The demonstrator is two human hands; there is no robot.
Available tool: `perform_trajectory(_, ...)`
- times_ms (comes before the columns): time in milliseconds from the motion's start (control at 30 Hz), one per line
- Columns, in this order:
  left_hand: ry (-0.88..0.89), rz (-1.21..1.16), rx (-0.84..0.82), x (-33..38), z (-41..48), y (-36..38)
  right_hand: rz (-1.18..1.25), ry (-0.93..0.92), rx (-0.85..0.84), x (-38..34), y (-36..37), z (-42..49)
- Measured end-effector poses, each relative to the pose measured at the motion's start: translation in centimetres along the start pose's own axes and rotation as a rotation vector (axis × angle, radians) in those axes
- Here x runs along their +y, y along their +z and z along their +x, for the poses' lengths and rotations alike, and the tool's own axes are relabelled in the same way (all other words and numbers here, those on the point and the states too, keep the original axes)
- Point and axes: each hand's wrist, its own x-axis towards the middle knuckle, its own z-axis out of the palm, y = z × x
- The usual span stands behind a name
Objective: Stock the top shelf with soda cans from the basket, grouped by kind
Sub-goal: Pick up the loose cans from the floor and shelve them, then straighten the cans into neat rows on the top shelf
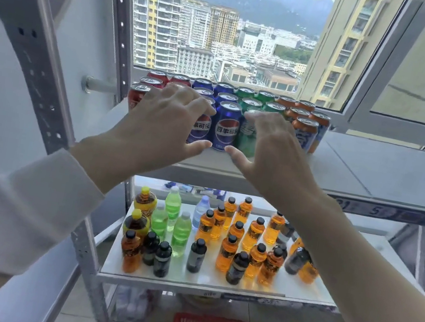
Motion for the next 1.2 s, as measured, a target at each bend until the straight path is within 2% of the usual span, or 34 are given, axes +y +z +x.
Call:
perform_trajectory(233, 0.063, 0.025, -0.048, -0.9, -6.4, -1.7, 0.019, 0.019, -0.023, -5.6, -0.5, -4.7)
perform_trajectory(533, 0.028, -0.035, -0.015, -10.4, -19.6, -3.5, 0.062, 0.089, -0.003, -19.5, 5.1, -9.5)
perform_trajectory(700, -0.009, -0.081, -0.077, -13.5, -23.2, -1.4, 0.076, 0.095, -0.023, -22.9, 8.6, -12.0)
perform_trajectory(800, -0.017, -0.125, -0.121, -14.3, -25.0, 1.1, 0.099, 0.115, -0.067, -22.9, 11.1, -13.6)
perform_trajectory(1000, -0.137, -0.231, -0.288, -15.5, -30.3, 9.4, 0.188, 0.193, -0.283, -21.6, 20.1, -18.1)
perform_trajectory(1200, -0.384, -0.451, -0.483, -16.4, -39.2, 23.5, 0.327, 0.353, -0.492, -19.6, 33.9, -26.7)
